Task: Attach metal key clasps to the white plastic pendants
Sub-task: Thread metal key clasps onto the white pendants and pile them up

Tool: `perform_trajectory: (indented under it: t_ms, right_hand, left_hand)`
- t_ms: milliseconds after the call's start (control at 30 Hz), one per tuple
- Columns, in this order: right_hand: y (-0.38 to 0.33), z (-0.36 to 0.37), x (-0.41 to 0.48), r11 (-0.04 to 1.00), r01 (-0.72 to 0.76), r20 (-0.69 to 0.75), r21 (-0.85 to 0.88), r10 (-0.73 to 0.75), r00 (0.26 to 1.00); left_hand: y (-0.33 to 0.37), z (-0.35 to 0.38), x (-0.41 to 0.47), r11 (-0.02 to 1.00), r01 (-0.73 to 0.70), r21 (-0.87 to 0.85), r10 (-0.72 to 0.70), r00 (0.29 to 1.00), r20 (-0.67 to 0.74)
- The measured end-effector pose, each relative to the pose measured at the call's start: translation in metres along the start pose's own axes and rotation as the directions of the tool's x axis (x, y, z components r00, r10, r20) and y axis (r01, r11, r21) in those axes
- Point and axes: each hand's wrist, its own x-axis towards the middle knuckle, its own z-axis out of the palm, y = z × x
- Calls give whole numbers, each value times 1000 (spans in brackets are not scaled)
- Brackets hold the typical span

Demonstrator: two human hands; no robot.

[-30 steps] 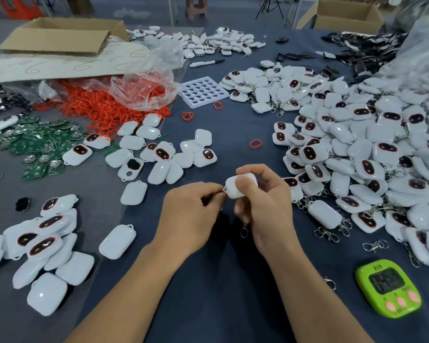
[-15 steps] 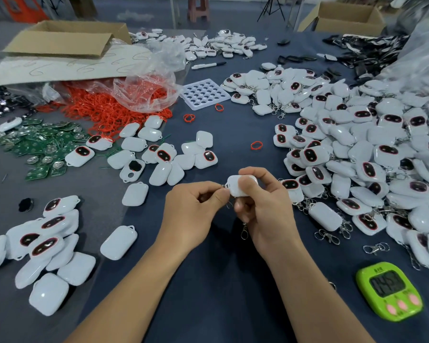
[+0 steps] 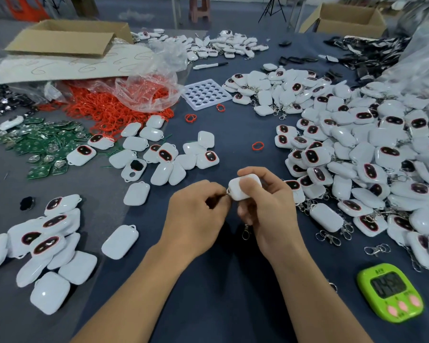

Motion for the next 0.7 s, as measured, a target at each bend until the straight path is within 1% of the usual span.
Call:
perform_trajectory:
  t_ms: [33,100,167,267,433,567,700]
  right_hand:
    - [-1,0,1,996,-50,-6,67,51,999]
    - [-2,-2,4,976,-145,-10,162,149,989]
    - [-3,-3,5,959,-195,-2,205,200,980]
    - [-4,-3,5,952,-214,12,218,217,976]
    - [-3,2,2,952,-219,28,215,218,975]
    - [-3,3,1,953,-203,11,225,205,979]
    - [-1,3,0,964,-170,-21,206,177,984]
  left_hand:
    - [0,-1,1,991,51,-121,-50,999,10]
    - [2,-4,5,948,113,-297,-93,992,82]
    - [3,-5,7,909,146,-391,-97,985,141]
    - [4,-4,8,862,187,-472,-114,977,179]
    - [4,-3,9,848,204,-489,-153,978,141]
    - [1,0,5,920,118,-373,-84,991,108]
    - [1,1,5,923,106,-369,-83,993,79]
